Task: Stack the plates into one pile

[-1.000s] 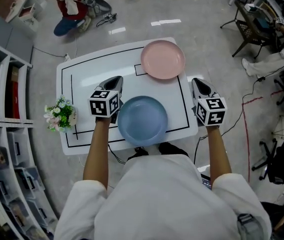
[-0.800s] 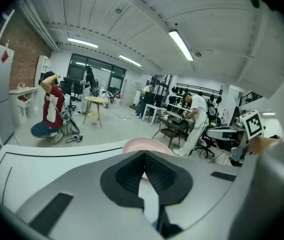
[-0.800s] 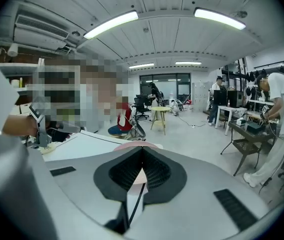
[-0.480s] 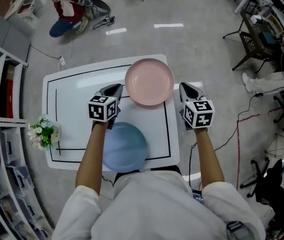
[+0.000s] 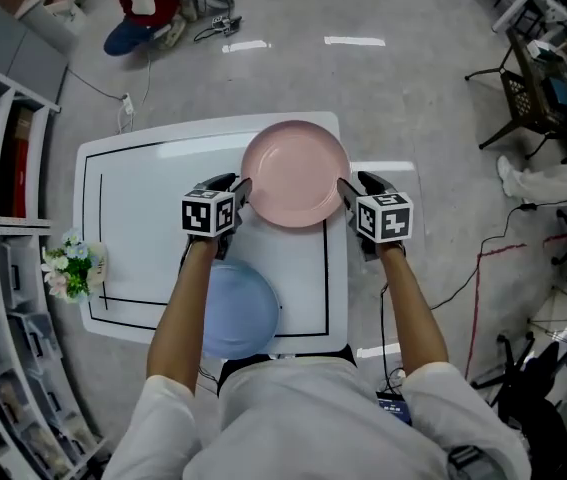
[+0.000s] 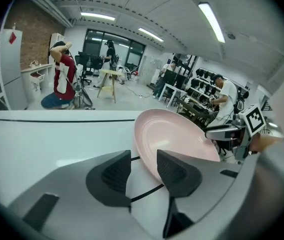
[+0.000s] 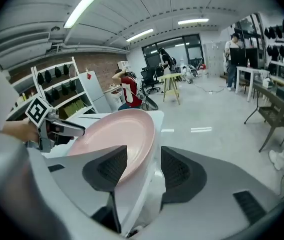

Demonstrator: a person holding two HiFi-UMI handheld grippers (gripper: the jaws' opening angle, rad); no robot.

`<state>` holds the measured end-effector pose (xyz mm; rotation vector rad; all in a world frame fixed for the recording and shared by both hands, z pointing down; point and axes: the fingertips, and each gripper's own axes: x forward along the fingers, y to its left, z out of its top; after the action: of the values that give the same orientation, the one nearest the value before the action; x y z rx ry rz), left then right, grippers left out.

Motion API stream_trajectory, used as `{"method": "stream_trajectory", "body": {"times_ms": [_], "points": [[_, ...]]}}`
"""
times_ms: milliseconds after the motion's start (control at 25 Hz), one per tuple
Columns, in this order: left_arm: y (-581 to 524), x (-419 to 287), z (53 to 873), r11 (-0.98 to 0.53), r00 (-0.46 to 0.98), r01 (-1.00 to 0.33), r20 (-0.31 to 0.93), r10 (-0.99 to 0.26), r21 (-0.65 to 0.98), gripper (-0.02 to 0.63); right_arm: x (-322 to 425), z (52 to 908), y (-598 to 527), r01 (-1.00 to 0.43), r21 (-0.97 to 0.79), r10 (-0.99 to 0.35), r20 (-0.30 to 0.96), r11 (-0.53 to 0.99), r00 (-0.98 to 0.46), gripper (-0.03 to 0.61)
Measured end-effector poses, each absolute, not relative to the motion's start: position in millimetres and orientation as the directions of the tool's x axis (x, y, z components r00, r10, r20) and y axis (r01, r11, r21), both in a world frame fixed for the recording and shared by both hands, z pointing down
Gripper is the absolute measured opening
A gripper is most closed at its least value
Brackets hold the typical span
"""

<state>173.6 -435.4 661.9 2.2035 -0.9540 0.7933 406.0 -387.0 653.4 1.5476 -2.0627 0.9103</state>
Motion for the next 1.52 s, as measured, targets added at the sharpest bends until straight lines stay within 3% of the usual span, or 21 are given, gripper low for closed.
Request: {"method": "stream_trajectory", "body": {"times_ms": [120, 200, 280, 400, 600, 960, 1520], "points": [[-439.6, 181.6, 671.8, -0.545, 0.562, -0.782, 0.72, -0.407, 0.303, 0.174, 401.8, 674.5, -386.6, -0.926, -0.351, -0.659, 0.666, 0.137, -0.35, 0.204], [-438.7, 185.4, 676.1, -0.547, 0.567, -0.777, 0.724, -0.392, 0.312, 0.165, 397.8, 678.3, -387.5, -0.915, -0.389, -0.667, 0.655, 0.105, -0.355, 0.161], [-435.7, 185.1, 677.3, -0.555, 0.557, -0.777, 0.737, -0.384, 0.298, 0.118, 394.4, 677.9, -387.3, -0.923, -0.375, -0.669, 0.666, 0.082, -0.33, 0.127], [-425.8, 181.1, 671.8, -0.581, 0.543, -0.77, 0.75, -0.378, 0.264, 0.117, 390.5, 675.6, -376.2, -0.942, -0.328, -0.651, 0.702, 0.066, -0.29, 0.114], [-405.5, 170.7, 630.6, -0.594, 0.642, -0.727, 0.648, -0.409, 0.345, 0.109, 379.0, 641.2, -347.1, -0.953, -0.3, -0.685, 0.685, 0.046, -0.248, 0.109], [-319.9, 87.7, 560.0, -0.598, 0.701, -0.701, 0.533, -0.475, 0.389, 0.097, 297.0, 561.0, -258.7, -0.965, -0.256, -0.772, 0.601, 0.061, -0.208, 0.107], [-175.2, -31.8, 556.4, -0.644, 0.699, -0.686, 0.555, -0.451, 0.34, 0.098, 176.2, 548.4, -109.0, -0.973, -0.23, -0.774, 0.614, 0.014, -0.156, 0.101]]}}
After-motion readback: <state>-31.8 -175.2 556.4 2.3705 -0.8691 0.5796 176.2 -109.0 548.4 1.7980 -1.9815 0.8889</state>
